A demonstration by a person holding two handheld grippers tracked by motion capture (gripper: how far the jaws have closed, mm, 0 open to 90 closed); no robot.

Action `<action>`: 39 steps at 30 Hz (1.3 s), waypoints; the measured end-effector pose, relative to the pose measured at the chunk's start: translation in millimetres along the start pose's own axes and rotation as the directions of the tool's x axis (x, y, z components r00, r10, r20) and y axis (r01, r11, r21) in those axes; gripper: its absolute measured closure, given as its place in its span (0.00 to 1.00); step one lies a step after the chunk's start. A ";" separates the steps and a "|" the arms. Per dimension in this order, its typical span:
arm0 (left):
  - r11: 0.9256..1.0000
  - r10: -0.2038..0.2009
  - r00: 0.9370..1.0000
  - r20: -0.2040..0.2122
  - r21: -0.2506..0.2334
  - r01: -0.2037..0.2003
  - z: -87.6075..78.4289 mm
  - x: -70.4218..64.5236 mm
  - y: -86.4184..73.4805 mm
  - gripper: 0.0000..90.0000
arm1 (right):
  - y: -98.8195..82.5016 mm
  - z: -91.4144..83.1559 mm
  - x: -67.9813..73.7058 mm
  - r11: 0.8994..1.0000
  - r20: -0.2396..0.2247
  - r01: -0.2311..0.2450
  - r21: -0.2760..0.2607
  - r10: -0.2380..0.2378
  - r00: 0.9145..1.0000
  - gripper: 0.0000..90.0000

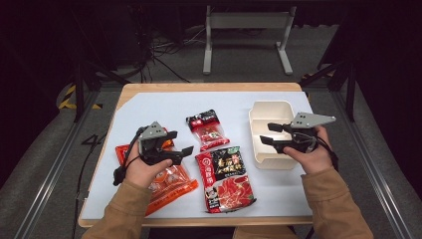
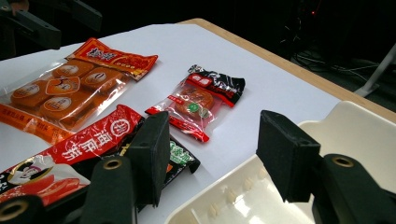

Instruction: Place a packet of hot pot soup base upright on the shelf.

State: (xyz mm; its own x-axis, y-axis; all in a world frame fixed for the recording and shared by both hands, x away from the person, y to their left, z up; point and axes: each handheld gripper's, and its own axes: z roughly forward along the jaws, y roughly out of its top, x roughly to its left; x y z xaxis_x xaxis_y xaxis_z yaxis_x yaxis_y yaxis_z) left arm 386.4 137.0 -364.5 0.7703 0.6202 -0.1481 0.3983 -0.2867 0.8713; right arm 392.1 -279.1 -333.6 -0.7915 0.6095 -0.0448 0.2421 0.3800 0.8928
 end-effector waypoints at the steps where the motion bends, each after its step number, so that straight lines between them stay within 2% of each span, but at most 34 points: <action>1: 1.000 0.000 1.000 0.000 0.000 0.000 0.0 0.0 0.0 0.20 | 0.0 0.0 0.0 1.000 0.000 0.000 0.000 0.000 1.000 0.50; 5: 1.000 0.001 1.000 0.010 0.008 -0.001 7.1 -2.2 2.5 0.20 | -0.1 -0.8 1.2 1.000 -0.011 0.000 -0.010 0.000 1.000 0.49; 9: 1.000 0.004 1.000 0.024 0.017 -0.004 18.3 -3.2 3.8 0.19 | -0.8 -1.4 2.8 1.000 0.005 0.012 -0.010 -0.012 1.000 0.48; 10: 1.000 -0.010 0.999 0.032 0.018 0.009 20.5 -4.0 3.7 0.19 | -0.8 -1.8 3.2 1.000 0.007 0.012 -0.015 -0.012 1.000 0.48; 11: 1.000 -0.004 0.999 0.035 0.019 0.003 23.0 -3.3 3.9 0.19 | -0.9 -2.1 3.6 1.000 0.007 0.009 -0.019 -0.009 1.000 0.49; 14: 1.000 -0.018 0.999 0.048 0.025 0.017 31.5 -2.7 4.2 0.19 | -1.5 -4.4 5.5 0.999 0.019 0.031 -0.030 -0.031 0.999 0.48; 15: 0.999 -0.025 0.998 0.052 0.027 0.024 34.9 -3.1 4.3 0.19 | -2.1 -5.3 6.0 1.000 0.010 0.010 -0.021 -0.010 1.000 0.48; 17: 0.999 -0.027 0.998 0.057 0.031 0.025 37.7 -3.2 4.3 0.19 | -3.4 -7.1 6.7 1.000 0.008 0.006 -0.018 -0.006 1.000 0.46; 21: 0.997 0.008 1.000 0.029 0.070 -0.010 50.4 -1.8 2.0 0.19 | -6.2 -9.7 6.6 1.000 0.022 -0.011 0.002 0.010 1.000 0.44; 25: 0.996 -0.011 0.999 0.040 0.092 0.007 59.8 -1.2 -1.7 0.19 | -7.5 -11.5 5.8 1.000 0.042 -0.014 0.007 0.013 0.999 0.43; 32: 0.988 -0.020 0.998 0.064 0.157 0.010 76.7 1.4 -10.5 0.20 | -7.4 -12.2 6.9 1.000 0.044 -0.012 0.007 0.011 0.999 0.42; 36: 0.978 -0.017 0.996 0.087 0.207 -0.001 86.3 0.8 -15.7 0.24 | -7.9 -11.9 8.5 1.000 0.038 -0.010 0.010 0.010 0.999 0.42; 39: 0.971 -0.016 0.996 0.086 0.240 -0.005 90.8 0.0 -17.5 0.26 | -8.9 -12.4 9.3 1.000 0.037 -0.010 0.014 0.009 0.999 0.42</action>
State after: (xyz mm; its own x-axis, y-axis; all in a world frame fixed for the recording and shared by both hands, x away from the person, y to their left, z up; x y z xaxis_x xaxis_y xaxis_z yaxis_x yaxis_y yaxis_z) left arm 424.6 75.7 -422.2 0.8037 0.5598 -0.2015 0.5023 -0.4568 0.7342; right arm 375.7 -285.5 -336.4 -0.7678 0.6385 -0.0531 0.2577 0.3836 0.8868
